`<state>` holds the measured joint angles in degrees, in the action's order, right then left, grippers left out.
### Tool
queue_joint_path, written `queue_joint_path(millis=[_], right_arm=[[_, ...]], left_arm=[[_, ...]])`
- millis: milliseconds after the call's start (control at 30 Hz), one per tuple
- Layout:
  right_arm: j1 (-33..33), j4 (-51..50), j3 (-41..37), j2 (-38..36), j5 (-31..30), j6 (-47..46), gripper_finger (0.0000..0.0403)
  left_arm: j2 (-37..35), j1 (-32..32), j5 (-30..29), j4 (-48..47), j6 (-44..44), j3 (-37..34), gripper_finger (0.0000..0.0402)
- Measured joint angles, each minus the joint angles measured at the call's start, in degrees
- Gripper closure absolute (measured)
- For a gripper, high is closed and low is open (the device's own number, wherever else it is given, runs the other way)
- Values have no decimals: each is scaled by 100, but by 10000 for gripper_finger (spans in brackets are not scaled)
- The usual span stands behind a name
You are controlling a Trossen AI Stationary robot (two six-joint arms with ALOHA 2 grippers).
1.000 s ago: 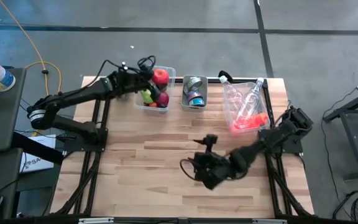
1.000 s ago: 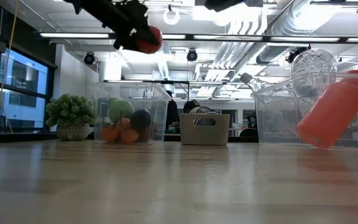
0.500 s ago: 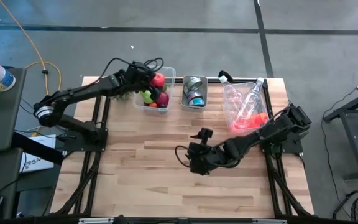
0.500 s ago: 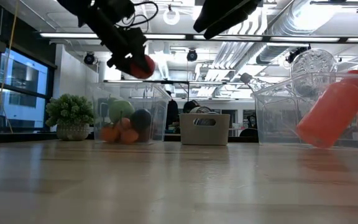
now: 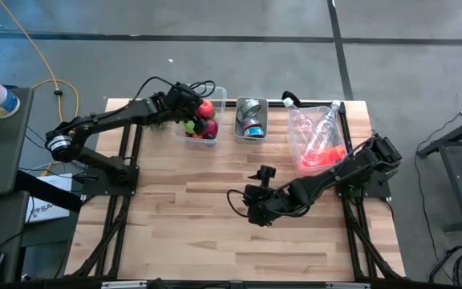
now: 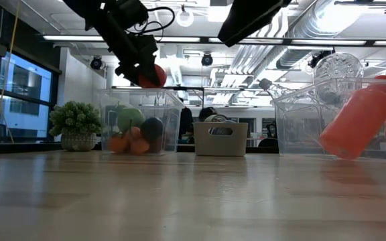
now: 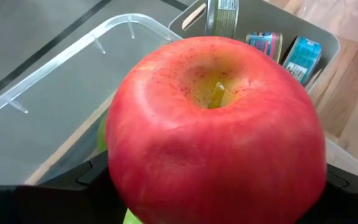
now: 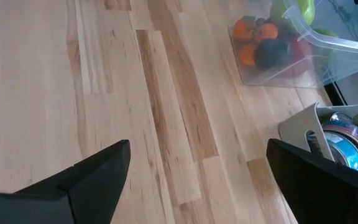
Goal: Pick & Place Food Item
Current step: Put the red apple into the left transparent bin, then return to Home Position
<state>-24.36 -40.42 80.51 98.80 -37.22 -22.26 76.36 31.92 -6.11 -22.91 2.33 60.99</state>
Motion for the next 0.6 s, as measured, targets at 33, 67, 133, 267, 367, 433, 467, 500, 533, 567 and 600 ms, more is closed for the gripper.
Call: queue_joint_path(millis=[33, 67, 133, 267, 367, 433, 467, 500, 533, 567, 600], right_arm=[[0, -25, 0, 0, -2, 0, 37], [0, -20, 0, 0, 0, 0, 37], [-2, -16, 0, 0, -2, 0, 37], [-2, -40, 0, 0, -2, 0, 37], [-2, -190, 0, 0, 0, -37, 37], [-2, -307, 0, 0, 0, -191, 37], [-4, -370, 0, 0, -2, -288, 37], [-13, -443, 0, 0, 3, -357, 37], [-31, -526, 0, 0, -8, -415, 37], [-41, -603, 0, 0, -15, -430, 37], [-45, -668, 0, 0, -13, -420, 37]], left_arm=[[0, 0, -1, 4, 4, 0, 98], [0, 2, -2, 4, 6, 0, 96], [0, 2, -45, 5, 62, 0, 88], [0, -5, -490, 11, 128, 0, 62], [0, -24, -578, 27, 97, 0, 43], [-2, -28, -579, 35, 36, 0, 32], [-2, -28, -577, 38, 26, 0, 28], [-2, -28, -577, 39, 26, 0, 23], [-2, -31, -577, 40, 24, 0, 20], [-2, -28, -577, 43, 16, 0, 17], [-2, -28, -577, 43, -18, 0, 15]])
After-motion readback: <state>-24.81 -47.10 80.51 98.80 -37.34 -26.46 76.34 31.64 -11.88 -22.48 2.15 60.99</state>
